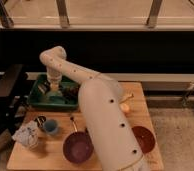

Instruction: Wipe tray with brush

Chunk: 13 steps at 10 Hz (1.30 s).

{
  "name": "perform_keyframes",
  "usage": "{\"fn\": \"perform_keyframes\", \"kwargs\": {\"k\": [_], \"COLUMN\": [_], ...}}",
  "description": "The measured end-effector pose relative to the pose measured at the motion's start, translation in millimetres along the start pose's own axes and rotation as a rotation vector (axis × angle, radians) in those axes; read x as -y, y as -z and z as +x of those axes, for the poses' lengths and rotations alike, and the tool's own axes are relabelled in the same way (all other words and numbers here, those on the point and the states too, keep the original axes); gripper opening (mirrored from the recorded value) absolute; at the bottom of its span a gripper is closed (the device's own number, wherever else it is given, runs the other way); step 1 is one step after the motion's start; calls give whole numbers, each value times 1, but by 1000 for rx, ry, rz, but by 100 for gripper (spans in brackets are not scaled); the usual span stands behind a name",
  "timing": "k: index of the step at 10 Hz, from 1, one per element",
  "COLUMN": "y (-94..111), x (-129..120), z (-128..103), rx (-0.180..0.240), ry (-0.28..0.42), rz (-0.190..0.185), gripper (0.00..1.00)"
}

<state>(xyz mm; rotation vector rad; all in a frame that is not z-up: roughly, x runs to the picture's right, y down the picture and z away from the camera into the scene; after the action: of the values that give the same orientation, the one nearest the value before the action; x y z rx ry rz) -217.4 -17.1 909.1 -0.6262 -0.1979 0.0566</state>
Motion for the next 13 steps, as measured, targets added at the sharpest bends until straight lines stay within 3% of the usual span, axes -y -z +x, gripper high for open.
{"fn": "perform_keyframes", "kwargs": {"k": [3,5,8,10,13], "y": [13,19,19,9,0], "x": [15,29,37,27,8], "z": [44,46,14,-18,-18], "rx": [-31,-27,-5,11,14], "ry": [-31,-20,30,64,45], "rz": [13,25,25,8,-11], "gripper": [0,0,0,0,0]}}
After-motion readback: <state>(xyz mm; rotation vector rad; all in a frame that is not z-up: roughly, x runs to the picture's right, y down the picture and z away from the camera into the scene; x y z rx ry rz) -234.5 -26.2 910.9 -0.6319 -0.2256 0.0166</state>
